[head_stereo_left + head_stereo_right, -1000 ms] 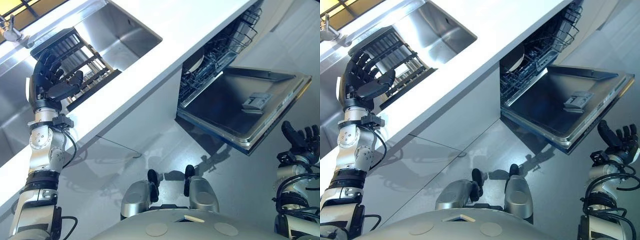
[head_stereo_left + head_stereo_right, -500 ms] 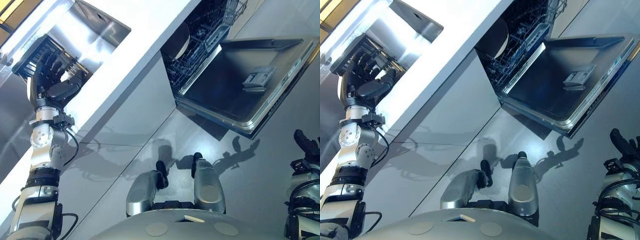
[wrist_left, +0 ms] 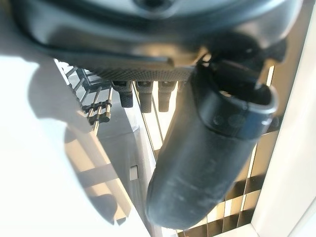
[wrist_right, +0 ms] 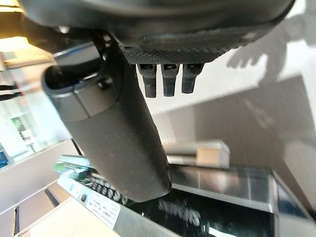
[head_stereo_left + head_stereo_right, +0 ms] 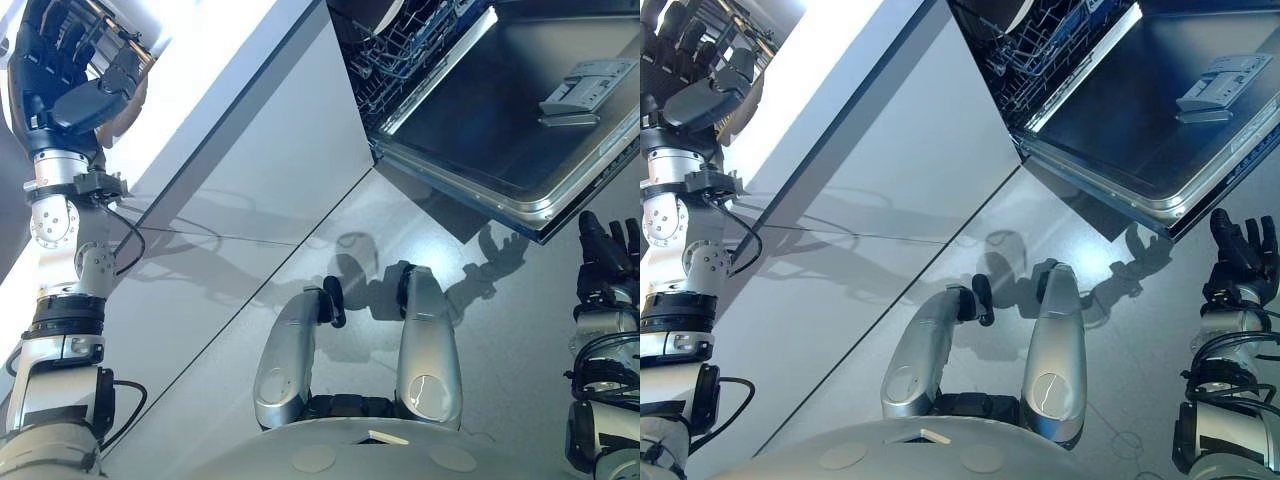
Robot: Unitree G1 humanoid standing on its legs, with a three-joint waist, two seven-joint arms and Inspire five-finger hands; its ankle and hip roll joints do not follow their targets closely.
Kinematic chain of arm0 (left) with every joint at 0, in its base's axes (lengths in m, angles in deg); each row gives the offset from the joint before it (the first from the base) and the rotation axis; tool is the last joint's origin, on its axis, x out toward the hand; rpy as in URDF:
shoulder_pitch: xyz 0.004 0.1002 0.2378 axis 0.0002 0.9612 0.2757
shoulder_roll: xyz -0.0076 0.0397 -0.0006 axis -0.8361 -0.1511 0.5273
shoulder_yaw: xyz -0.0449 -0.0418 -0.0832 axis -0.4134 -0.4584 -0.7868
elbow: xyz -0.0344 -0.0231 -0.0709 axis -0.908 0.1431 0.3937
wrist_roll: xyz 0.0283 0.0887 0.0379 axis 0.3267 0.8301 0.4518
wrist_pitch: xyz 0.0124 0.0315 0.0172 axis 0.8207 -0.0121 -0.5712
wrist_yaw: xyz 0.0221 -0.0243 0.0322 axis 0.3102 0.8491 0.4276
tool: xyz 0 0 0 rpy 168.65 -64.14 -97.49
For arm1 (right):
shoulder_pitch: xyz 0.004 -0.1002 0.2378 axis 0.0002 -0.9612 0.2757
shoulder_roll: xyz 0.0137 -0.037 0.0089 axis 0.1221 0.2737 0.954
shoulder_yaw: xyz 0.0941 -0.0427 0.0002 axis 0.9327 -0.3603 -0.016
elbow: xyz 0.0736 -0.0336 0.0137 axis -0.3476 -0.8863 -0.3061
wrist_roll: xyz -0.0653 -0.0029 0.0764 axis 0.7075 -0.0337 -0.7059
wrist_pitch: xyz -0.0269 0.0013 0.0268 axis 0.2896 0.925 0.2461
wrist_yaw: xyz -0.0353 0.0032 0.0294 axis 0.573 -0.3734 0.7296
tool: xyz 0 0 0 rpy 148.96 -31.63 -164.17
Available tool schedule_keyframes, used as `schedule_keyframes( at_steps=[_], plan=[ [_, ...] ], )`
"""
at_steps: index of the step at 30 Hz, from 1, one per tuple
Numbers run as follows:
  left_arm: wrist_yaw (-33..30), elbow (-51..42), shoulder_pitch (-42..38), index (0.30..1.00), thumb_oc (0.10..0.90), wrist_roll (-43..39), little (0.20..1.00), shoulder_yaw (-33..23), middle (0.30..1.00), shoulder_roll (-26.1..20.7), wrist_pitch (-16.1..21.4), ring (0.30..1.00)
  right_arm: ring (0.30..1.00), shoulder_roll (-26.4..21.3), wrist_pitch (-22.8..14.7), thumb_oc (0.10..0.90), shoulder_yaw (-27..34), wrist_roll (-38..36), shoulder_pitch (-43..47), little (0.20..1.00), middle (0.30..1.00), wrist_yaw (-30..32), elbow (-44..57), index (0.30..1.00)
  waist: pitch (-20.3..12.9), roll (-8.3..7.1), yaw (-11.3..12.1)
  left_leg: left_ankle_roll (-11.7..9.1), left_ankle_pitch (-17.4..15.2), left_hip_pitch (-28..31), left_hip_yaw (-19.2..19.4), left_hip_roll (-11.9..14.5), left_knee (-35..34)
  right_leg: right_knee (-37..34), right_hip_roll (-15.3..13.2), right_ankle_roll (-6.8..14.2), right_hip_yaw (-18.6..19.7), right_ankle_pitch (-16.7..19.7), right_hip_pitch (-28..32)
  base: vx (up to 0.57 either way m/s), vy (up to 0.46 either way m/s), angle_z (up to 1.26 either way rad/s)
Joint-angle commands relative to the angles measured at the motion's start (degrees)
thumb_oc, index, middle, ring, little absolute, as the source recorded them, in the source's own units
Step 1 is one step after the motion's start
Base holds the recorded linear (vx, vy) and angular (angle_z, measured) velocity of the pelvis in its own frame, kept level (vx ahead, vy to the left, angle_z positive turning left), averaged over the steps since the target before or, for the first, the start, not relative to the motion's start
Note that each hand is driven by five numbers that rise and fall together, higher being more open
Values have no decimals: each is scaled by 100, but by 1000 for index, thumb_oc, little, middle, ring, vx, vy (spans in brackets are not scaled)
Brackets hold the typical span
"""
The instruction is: Pick up plates and place into dishwasher.
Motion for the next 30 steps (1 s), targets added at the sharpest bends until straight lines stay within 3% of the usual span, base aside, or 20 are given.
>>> schedule_keyframes(
  at_steps=[1,4,7,8,9,11,15,22,23,30],
  plan=[
    [-24,-116,389,900,800,-309,900,-103,900,92,401,900,900,-51,188,800,-87,-333,364,900,900,-801,105,900,-138,-141,115,406,-84,-291,149,-324,-32,281,110,-99,-417,-463,257,87,76,-1],
    [-9,-140,456,900,800,-338,900,-145,900,128,477,900,900,55,520,800,-326,-579,505,900,900,-1229,327,900,-139,-176,195,369,-161,-289,75,-373,8,319,71,-38,-381,-517,260,53,65,-1],
    [4,-197,532,900,800,-275,900,-167,900,184,533,900,900,274,892,800,-667,-904,614,900,900,-1674,909,900,-99,-214,253,407,-16,-300,109,-376,-69,277,0,-48,-462,-359,212,-6,60,2],
    [-7,-216,547,900,800,-309,900,-165,900,194,531,900,900,332,1063,800,-781,-1050,648,900,900,-1907,1122,900,-121,-235,272,380,-137,-244,53,-408,-57,288,8,4,-412,-470,260,-61,52,-1],
    [-5,-229,555,900,800,-315,900,-174,900,192,528,900,900,373,1165,800,-846,-1144,658,900,900,-1993,1262,900,-93,-234,277,416,-2,-283,101,-386,-99,249,-15,-35,-469,-331,213,100,43,-3],
    [5,-299,618,900,800,-232,900,-201,900,220,545,900,900,604,1528,800,-1244,-1664,705,900,900,-2527,2247,900,-110,-294,325,423,-118,-234,23,-428,-100,230,-15,40,-431,-408,243,53,31,-5],
    [-144,-228,473,900,800,-109,900,-71,900,279,628,900,900,1122,1748,800,-2018,-2013,1068,900,900,-3010,3801,900,-124,-383,379,480,-92,-262,-8,-451,-161,66,2,97,-453,-273,208,-3,33,-7],
    [-123,104,116,900,800,-214,900,176,900,334,680,900,900,1500,1985,800,-3019,-1096,1965,900,900,-2690,5230,900,-163,-402,503,507,-50,-76,15,-494,-369,-324,22,147,-488,-97,409,8,106,-37],
    [-106,119,94,900,800,-229,900,198,900,333,667,900,900,1541,2020,800,-3119,-938,2037,900,900,-2615,5358,900,-162,-410,524,546,95,-62,52,-489,-457,-430,20,106,-541,57,429,-24,115,-36],
    [96,390,37,900,800,-309,900,294,900,370,677,900,900,1699,1724,800,-3442,-549,2261,900,900,-1967,5425,900,-330,-539,697,624,224,478,-57,-579,-982,-924,68,187,-624,226,954,59,85,5]
  ],
)
